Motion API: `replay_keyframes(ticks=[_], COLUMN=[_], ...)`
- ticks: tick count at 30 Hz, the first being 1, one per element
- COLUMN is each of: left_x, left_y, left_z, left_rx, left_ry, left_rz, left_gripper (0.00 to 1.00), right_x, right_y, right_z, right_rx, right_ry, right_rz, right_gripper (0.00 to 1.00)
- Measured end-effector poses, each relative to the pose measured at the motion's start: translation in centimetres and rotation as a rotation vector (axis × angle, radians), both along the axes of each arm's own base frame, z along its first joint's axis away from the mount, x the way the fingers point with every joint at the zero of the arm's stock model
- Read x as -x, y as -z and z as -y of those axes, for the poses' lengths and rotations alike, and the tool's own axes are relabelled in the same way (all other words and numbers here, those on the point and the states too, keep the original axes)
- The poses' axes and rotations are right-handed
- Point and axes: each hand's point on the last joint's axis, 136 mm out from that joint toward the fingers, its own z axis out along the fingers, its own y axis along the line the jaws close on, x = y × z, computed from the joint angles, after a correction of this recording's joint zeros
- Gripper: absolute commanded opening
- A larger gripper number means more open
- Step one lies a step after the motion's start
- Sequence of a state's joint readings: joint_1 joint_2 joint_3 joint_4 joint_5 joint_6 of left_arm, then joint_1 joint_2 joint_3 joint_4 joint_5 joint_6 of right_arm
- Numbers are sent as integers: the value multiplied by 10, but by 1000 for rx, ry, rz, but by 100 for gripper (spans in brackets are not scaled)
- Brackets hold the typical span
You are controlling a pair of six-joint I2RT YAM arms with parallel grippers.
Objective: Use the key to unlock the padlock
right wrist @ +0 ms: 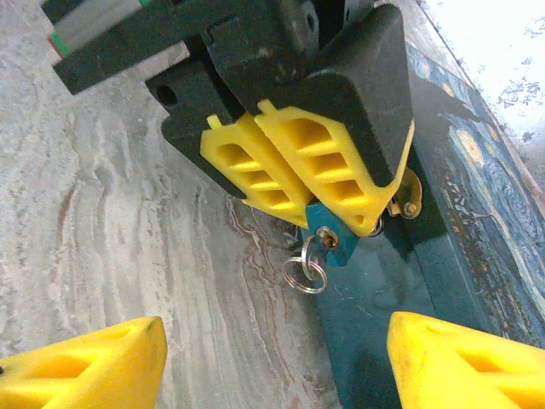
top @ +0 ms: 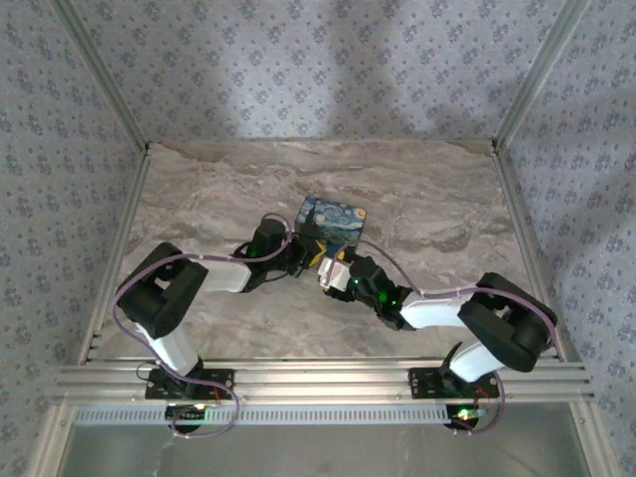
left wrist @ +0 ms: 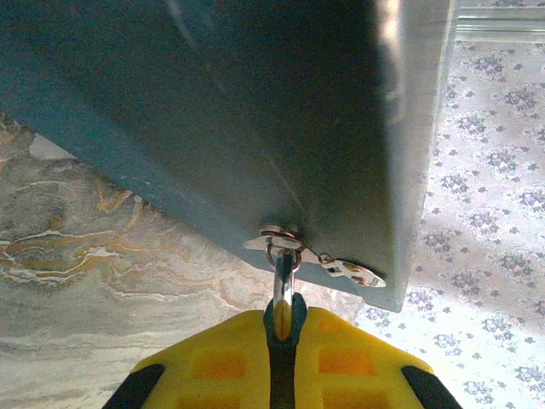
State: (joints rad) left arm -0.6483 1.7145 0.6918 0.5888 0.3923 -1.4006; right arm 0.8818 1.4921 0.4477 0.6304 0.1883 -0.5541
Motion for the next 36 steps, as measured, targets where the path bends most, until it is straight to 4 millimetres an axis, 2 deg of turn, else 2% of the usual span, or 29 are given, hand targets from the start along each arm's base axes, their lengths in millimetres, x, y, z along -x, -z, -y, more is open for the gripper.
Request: replay_keyframes(ticks=[15,30,36], left_x=[1,0,-1], left_y=[2,2,2], left_z=[-1,-1,-2], left_rx=[-6,-5,-7], left_ry=[0,-5,-14], left_rz=[-8,-9,-8], left_gripper=[0,0,0], right_x=[-21,-23,-24], right_y=[-2,0,0], right_z=[-11,-12,-13], right_rx=[6,-3,-25], right_ry=[33,50,65], right_rz=[72,75,67], right_gripper=[37,4,0])
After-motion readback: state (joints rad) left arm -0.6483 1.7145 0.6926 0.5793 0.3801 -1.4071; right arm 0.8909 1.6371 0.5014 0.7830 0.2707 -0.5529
